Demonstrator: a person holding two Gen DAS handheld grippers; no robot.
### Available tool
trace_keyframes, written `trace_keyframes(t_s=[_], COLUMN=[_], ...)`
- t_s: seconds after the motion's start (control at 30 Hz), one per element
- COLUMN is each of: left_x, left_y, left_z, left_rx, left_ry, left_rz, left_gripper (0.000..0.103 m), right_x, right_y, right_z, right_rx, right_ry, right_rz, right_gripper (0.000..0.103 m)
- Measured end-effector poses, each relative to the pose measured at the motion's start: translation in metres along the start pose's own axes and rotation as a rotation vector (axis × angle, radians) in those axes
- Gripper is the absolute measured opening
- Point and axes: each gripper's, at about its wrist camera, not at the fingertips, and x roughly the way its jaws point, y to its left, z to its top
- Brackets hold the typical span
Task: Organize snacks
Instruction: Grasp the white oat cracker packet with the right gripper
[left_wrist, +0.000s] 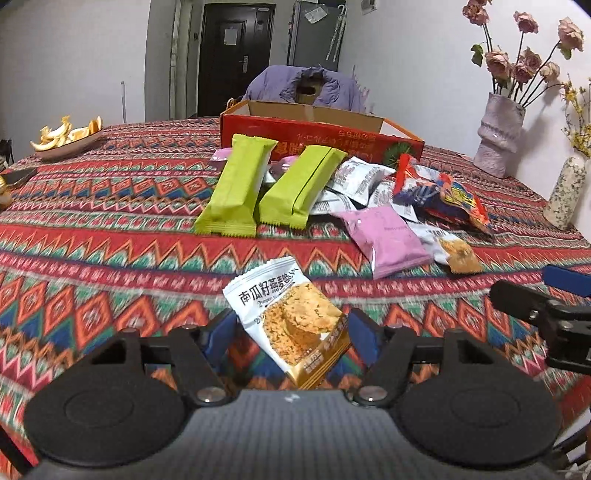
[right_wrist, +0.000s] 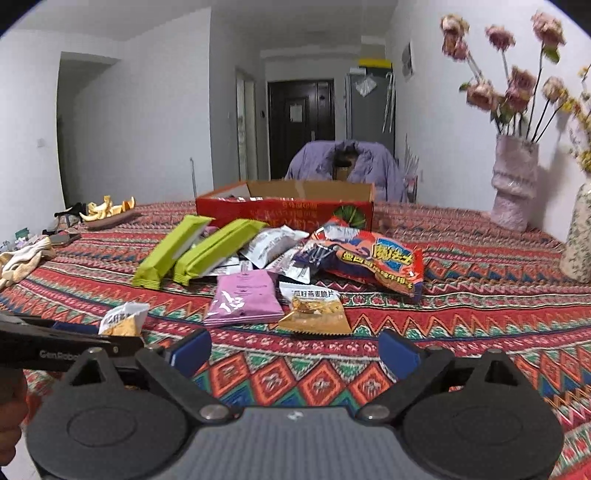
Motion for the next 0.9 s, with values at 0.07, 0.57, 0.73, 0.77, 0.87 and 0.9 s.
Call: trace_keyframes(t_s=[0.07,0.57,0.73,0.77,0.87,0.9], left_x=[0.007,0.023,0.036,0.036,0.026,0.021], left_y=[0.001,0.028,0.001,-0.004,-0.015,-0.017], left_z=[0.005,0.047,0.047,0.046,0.043,0.041], left_rx=[-0.004,-0.097,-0.050,-0.029,0.023,0.037], left_ry=[0.004,0.082,0.073,0.065,0.042,0.027], left_rz=[0.011,0.114,0.062,0.040,-0.030,-0.028], left_gripper=[0.068,0.079,0.079,0.079,0.079,0.079], right_x=[0.017,0.095,0.093,0.091,0.082,0.077], right_y=[-0.005,-0.027,-0.023,-0.023,-0.026,-0.027], right_z=[0.007,0.031,0.029,0.029,0.026,0.024], right_rx=[0.007,0.029,0.000,0.003,0.009,0.012], right_ry=[0.024,0.180,0.178,0.179,0.177,0.174], right_rz=[-0.001,-0.005,0.001,0.009,0.021,0.022], right_gripper=[0.089,0.053,0.050,0.049,0.049,0.049])
